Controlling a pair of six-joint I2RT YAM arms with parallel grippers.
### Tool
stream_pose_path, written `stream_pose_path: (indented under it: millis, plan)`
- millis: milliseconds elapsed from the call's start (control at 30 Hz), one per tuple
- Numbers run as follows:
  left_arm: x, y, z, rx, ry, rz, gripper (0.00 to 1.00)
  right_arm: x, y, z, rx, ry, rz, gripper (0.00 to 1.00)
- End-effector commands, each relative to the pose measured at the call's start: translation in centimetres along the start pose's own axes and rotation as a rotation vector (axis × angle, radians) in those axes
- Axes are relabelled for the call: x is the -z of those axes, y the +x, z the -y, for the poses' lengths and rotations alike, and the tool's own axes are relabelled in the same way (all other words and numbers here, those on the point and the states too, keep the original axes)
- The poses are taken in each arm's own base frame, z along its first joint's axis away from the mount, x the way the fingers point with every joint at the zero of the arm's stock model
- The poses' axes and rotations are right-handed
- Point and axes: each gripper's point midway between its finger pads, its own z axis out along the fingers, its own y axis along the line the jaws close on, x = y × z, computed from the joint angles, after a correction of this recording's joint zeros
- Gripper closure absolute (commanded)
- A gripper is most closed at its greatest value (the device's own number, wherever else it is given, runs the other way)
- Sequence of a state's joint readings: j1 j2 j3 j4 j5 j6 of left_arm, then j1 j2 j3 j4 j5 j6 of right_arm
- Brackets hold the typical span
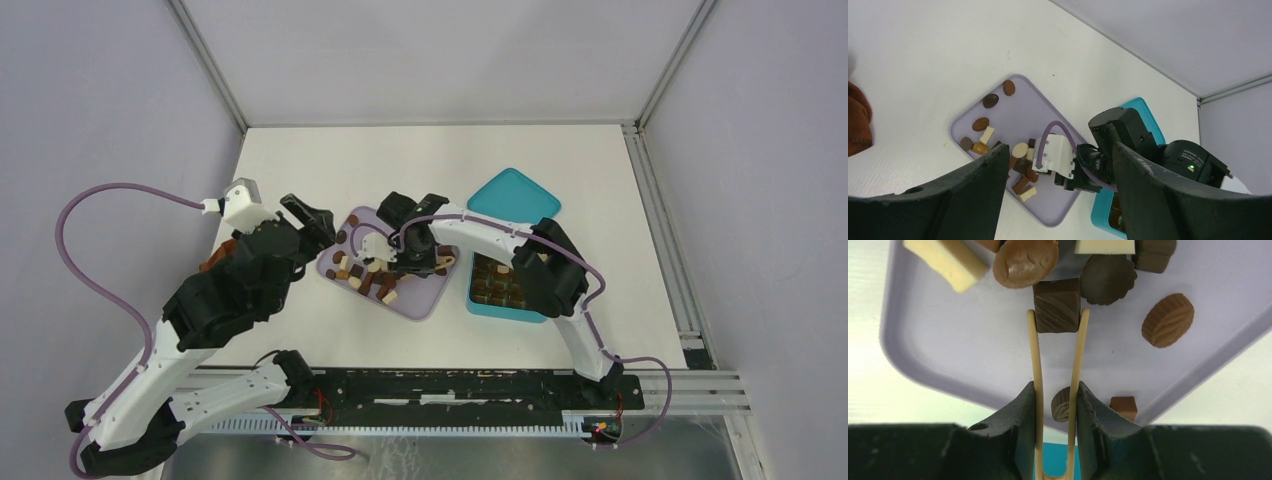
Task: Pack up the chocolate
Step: Pick up the fake chocolate from the plate.
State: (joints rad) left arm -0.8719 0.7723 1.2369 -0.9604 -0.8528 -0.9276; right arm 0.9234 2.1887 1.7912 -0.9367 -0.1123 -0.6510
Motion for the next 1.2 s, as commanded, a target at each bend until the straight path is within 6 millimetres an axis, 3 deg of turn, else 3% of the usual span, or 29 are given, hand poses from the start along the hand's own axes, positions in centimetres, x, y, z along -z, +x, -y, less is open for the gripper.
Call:
stream_pose_path:
  millis: [0,200,400,700,867,1167]
  plan:
    - [-0.1,-0.5,1.1,0.068,0.026,0.016,0.2,4.6,-1.6,0.5,-0.024,0.023,0.137,0.8]
    - [0.1,-0.9,2.0,0.113,0.069,0.017,0.19,6.5,-1.2,0.0,-0.05,-0.016,0.211,0.8]
    - [1.1,-2.5,3.7,0.232,0.192,0.059,0.18,9.1,-0.9,-0.2,-0.062,-0.015,0.28,0.81]
    - [1.9,-2.6,4.0,0.367,0.305,0.087,0.07,13.1,1.0,-0.5,-0.086,0.012,0.377,0.81]
    - [0.9,-0.2,4.7,0.378,0.319,0.033,0.04,15.5,4.6,-0.2,-0.15,0.054,0.425,0.81]
    - [-2.4,7.0,7.8,0.245,0.308,-0.162,0.05,16.9,15.2,-0.5,-0.375,0.129,0.39,0.81]
